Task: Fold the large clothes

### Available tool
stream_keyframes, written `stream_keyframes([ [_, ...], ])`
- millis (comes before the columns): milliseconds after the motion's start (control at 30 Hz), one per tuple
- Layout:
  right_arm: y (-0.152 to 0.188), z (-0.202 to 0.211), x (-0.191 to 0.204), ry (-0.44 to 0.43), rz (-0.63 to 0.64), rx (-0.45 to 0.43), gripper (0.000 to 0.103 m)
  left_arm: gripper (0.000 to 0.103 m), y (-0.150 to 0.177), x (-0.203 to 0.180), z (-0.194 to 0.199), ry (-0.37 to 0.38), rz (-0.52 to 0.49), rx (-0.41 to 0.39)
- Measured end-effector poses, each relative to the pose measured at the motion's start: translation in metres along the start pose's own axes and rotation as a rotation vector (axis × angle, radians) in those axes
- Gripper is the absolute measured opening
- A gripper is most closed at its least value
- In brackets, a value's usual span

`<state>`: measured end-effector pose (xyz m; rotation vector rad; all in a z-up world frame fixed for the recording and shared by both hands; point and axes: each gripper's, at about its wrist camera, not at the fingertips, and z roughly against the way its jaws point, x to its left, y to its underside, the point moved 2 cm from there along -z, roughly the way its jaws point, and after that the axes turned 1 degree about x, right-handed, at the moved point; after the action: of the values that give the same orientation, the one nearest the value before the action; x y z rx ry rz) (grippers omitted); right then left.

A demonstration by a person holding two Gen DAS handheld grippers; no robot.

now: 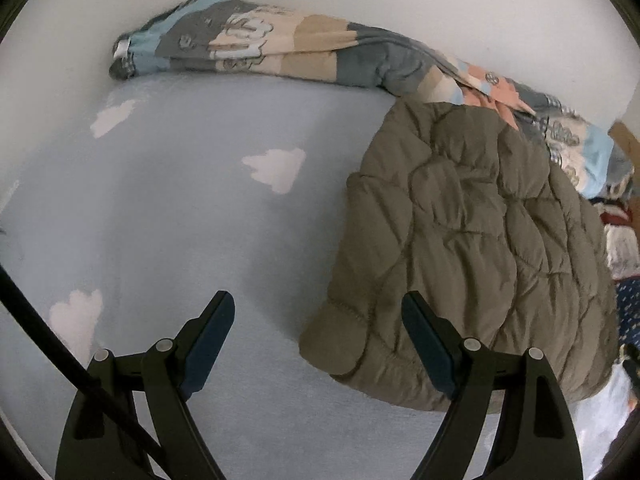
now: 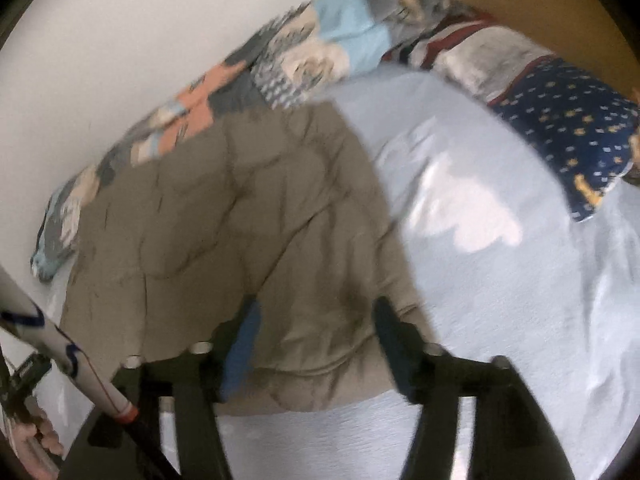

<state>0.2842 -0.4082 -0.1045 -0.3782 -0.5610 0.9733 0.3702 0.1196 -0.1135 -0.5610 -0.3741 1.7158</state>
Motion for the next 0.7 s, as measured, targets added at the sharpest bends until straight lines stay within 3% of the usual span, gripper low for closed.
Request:
stream_keyframes([
  [333,0.010,0.008,-0.063,-0.018,-0.225,0.040,0.075,0.085,0.005,0.034,-0.016,0.147,0.217,0.122],
  [700,0.022,0.001,-0.093,-0.134,-0.411,0.093,0.087,0.085,0.010,0.029,-0.027,0.257,0.304,0.175],
])
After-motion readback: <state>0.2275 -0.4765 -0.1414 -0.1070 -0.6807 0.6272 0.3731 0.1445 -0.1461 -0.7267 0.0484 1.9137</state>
